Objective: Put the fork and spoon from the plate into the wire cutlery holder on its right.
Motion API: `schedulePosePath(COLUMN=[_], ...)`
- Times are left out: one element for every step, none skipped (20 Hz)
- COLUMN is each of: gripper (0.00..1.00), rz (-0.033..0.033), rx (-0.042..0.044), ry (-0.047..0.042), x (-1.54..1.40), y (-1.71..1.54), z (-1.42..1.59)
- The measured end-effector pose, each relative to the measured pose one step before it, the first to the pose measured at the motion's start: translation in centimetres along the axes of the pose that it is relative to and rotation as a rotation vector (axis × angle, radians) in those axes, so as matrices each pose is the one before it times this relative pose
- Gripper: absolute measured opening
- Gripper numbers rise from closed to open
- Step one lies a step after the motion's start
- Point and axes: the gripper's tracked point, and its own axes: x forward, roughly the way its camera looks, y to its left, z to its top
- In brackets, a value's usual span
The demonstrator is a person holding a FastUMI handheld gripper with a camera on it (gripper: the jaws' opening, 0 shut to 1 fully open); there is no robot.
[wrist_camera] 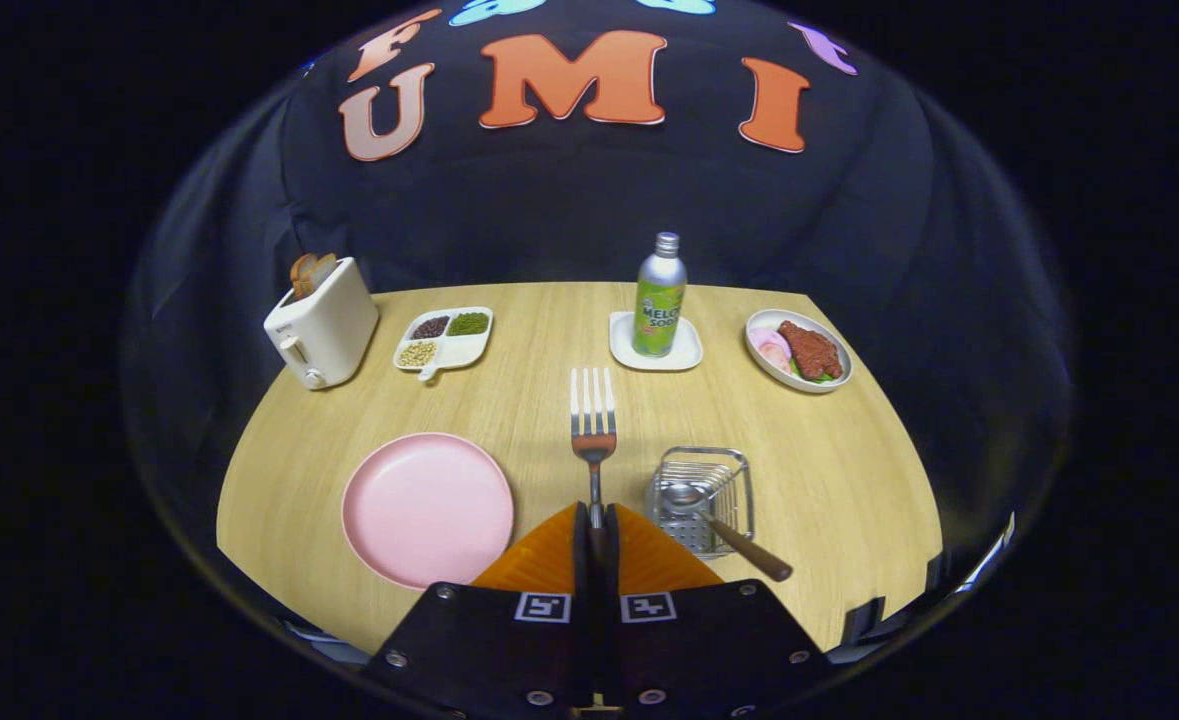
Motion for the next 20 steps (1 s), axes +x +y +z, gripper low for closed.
schedulePosePath(gripper=[0.04, 0.04, 0.04, 0.04, 0.04, 0.04, 0.04, 0.04, 0.04, 0.04, 0.04, 0.04, 0.04, 0.04, 0.04, 0.04, 0.04, 0.04, 0.04, 0.04], rz=[-0.00693, -0.00223, -0.00024, -0.005, -0.00799, -0.00957, -0.00713, -0.00274, 0.00092, 0.00013, 0.00176, -0.00164, 0.00419, 0.00939, -0.00249, -0.00388, 0.00615, 0.0138, 0.00893, 0.00082], rx=[0.00403, 0.0027, 0.00191, -0.0046, -0.01132, -0.01557, -0.01172, -0.00767, 0.00212, -0.00223, -0.00887, -0.01243, -0.01116, -0.00604, -0.01543, -0.0183, -0.01278, -0.00327, -0.00359, -0.01018], ry=[0.01821, 0.01971, 0.01088, 0.00868, 0.00927, 0.01188, 0.01542, 0.02426, 0.01464, 0.00772, 0.0095, 0.01055, 0.0174, 0.01481, 0.02181, 0.02143, 0.02995, 0.02423, 0.0215, 0.02083], x=[-0.302, -0.126, -0.299, -0.136, -0.003, -0.052, -0.051, -0.203, -0.167, -0.041, -0.117, 0.053, 0.053, 0.031, 0.239, 0.253, 0.269, 0.04, 0.207, 0.316], y=[-0.903, -0.666, -0.74, -0.71, -0.622, -0.592, -0.636, -0.711, -0.397, -0.165, -0.267, -0.237, -0.209, -0.044, -0.211, -0.222, 0.036, 0.112, 0.063, -0.054], z=[0.008, 0.053, 0.225, 0.247, 0.22, -0.049, 0.019, -0.055, 0.081, 0.225, -0.016, 0.025, -0.195, -0.043, -0.187, -0.402, -0.437, -0.269, -0.177, -0.323])
